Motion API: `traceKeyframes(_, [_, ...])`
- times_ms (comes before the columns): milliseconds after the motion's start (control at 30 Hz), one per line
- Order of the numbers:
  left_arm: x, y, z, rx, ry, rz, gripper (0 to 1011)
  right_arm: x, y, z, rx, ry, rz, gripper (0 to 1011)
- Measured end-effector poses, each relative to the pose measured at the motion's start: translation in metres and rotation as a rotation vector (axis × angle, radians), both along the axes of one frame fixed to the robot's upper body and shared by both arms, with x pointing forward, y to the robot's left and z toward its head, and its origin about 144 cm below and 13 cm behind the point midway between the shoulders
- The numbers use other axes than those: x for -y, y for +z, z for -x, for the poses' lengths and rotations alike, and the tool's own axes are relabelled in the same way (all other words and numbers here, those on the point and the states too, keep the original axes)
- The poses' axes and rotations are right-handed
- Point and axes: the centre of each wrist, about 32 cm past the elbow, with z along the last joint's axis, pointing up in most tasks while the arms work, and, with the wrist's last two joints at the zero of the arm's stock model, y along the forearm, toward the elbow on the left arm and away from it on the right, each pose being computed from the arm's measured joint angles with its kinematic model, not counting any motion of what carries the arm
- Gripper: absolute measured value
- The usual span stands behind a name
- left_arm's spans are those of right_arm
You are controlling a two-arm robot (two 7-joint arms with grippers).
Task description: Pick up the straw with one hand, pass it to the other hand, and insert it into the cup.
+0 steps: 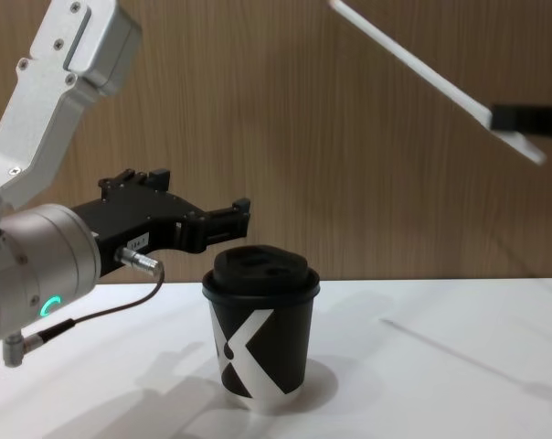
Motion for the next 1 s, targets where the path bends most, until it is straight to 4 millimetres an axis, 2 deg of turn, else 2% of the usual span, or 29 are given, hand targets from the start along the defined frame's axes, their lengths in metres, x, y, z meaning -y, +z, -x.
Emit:
traceKeyframes(500, [0.000, 0.000, 0.000, 0.000, 0.000, 0.000, 1003, -0.061, 0.011, 0.006, 0.027, 0.187, -0.123, 6])
traceKeyframes(700, [0.000, 0.000, 0.000, 0.000, 0.000, 0.000, 1003, -0.077, 0.013, 0.005, 0.024, 0.233, -0.131, 6])
traceKeyframes(1000, [0.000, 0.000, 0.000, 0.000, 0.000, 0.000, 1003, -0.089, 0.012, -0.003, 0.018, 0.251, -0.121, 6])
